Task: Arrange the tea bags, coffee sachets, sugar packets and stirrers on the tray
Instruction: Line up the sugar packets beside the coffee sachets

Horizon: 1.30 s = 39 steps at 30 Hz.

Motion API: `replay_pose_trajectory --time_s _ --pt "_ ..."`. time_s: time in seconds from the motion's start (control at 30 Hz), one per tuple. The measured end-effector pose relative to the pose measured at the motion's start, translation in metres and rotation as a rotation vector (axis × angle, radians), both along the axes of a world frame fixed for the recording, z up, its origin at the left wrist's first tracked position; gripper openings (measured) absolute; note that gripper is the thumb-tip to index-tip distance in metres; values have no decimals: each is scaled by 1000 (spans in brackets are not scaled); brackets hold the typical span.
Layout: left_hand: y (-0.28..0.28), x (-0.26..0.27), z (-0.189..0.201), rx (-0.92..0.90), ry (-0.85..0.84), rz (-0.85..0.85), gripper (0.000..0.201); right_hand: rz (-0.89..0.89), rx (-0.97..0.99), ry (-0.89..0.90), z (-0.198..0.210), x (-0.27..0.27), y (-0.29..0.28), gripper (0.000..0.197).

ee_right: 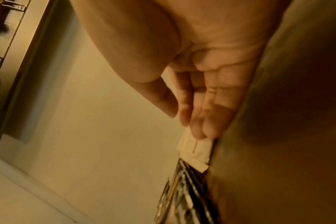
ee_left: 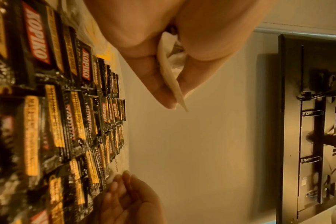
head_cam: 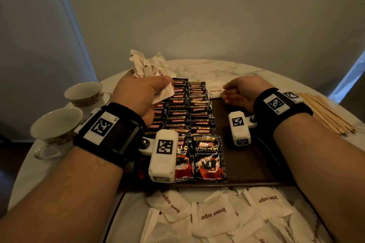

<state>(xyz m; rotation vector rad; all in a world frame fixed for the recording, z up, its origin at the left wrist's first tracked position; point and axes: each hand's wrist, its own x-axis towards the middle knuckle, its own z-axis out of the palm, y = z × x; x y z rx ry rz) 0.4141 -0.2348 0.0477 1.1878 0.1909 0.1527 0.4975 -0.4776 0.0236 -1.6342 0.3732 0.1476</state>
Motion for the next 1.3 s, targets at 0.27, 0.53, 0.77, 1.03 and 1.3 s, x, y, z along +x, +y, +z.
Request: replay_pose_trajectory --time_s 0.27,0.53,0.77,1.03,1.3 --pt "-1 3 -6 -1 41 -8 35 136 -63 52 -2 -4 11 24" --pt "-7 3 -10 -55 33 -38 34 139 2 -81 13 -10 14 17" --pt "-14 -4 -5 -205 -90 -72 57 614 -250 -212 59 -53 49 41" --pt "-15 -9 4 -300 -89 16 26 467 42 -350 51 -60 66 8" --pt "-17 -12 3 -182 -11 5 25 461 159 -438 52 -58 66 12"
